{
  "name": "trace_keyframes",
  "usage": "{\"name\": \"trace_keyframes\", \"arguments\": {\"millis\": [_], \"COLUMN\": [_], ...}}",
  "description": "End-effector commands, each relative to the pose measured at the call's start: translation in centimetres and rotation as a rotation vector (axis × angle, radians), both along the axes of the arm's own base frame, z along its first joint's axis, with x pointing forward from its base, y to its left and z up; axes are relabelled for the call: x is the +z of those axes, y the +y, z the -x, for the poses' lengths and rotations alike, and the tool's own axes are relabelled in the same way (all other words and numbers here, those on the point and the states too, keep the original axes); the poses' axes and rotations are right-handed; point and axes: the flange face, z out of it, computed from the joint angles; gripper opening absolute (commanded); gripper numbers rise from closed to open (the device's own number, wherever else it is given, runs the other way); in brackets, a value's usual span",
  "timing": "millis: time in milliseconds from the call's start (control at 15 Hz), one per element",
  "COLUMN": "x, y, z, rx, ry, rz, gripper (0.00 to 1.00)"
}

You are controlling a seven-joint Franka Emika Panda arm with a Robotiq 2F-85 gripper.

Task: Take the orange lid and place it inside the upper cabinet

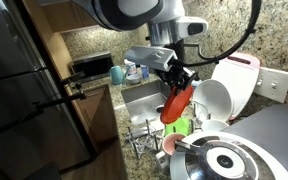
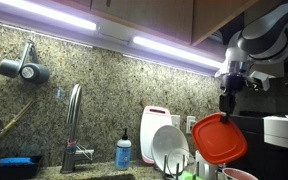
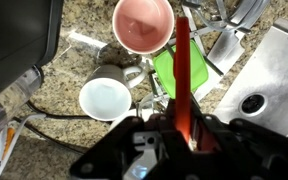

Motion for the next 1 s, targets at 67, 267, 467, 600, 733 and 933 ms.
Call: {"name": "trace_keyframes", "arguments": {"millis": [67, 267, 467, 600, 733, 933], "x": [2.1, 3.3, 4.2, 4.3, 4.5, 5.0], "y": [0.2, 0.3, 0.1, -0.1, -0.6, -1.7], "z": [2.4, 3.4, 4.6, 5.2, 6.2, 7.9], "rx": [-0.001, -0.032, -0.048, -0.048, -0.047, -0.045], "ry": [-0.093, -0.197, -0.272, -0.282, -0.297, -0.328], "rz": [-0.025, -0.080, -0.113, -0.122, -0.116, -0.133], "gripper": [0.04, 0.04, 0.04, 0.04, 0.04, 0.04]}}
